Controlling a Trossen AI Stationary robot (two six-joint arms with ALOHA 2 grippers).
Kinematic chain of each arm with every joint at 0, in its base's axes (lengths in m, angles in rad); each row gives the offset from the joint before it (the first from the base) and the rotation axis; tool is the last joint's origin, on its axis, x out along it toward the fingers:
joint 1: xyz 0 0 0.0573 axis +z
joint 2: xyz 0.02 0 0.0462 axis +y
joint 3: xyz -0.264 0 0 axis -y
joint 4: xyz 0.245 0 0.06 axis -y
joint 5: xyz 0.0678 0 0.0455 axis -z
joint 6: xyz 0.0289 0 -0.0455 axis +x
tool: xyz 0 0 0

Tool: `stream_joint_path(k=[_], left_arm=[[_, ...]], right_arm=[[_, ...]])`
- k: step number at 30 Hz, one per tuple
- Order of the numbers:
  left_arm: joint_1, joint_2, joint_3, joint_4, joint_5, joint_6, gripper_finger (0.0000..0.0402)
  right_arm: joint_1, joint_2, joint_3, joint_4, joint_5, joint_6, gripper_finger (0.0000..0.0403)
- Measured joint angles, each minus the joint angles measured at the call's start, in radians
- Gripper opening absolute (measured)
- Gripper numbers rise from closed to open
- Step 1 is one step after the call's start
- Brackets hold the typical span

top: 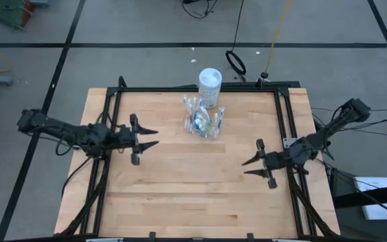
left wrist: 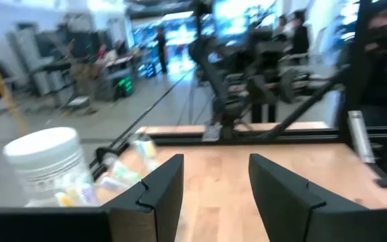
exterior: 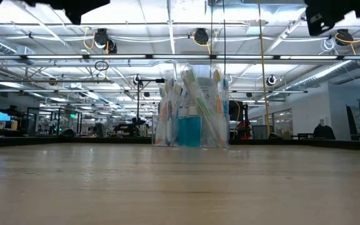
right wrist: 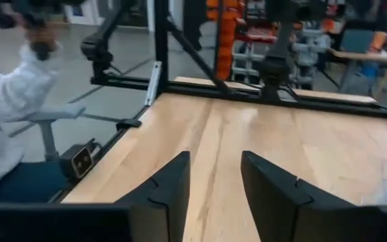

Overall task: Pick & Place toothbrushing station
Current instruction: Return to Home Position

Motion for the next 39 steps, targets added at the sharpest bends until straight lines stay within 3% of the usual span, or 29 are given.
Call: stream_joint_path(k=[2,7,11,16,25,32,39], left_arm=[[0.0,-0.05,-0.076,0.064,0.049,0.024,0.0175],[0.0,-0.141,-0.248,0.236,0.141,0.056,0.0175],[0.001,-0.168,-0.348,0.404,0.141,0.061,0.0175],[0.024,-0.171,-0.432,0.488,0.143,0.069,0.0175],[0.105,-0.167,-0.497,0.482,0.153,0.025,0.0175],[0.137,-0.168,-0.495,0.484,0.25,0.007,0.0175],[0.139,-0.168,-0.495,0.483,0.253,-0.103,0.0175]], right_arm=[[0.009,-0.029,-0.066,0.067,-0.022,-0.033,0.0123],[-0.025,-0.131,-0.242,0.309,-0.227,-0.103,0.0102],[-0.093,-0.215,-0.336,0.387,-0.257,-0.122,0.0083],[-0.19,-0.274,-0.399,0.377,-0.258,-0.066,0.0058],[-0.291,-0.28,-0.423,0.362,-0.365,-0.049,0.0003],[-0.346,-0.28,-0.425,0.3,-0.365,-0.063,0.0001],[-0.372,-0.279,-0.426,0.28,-0.361,-0.1,0.0003]])
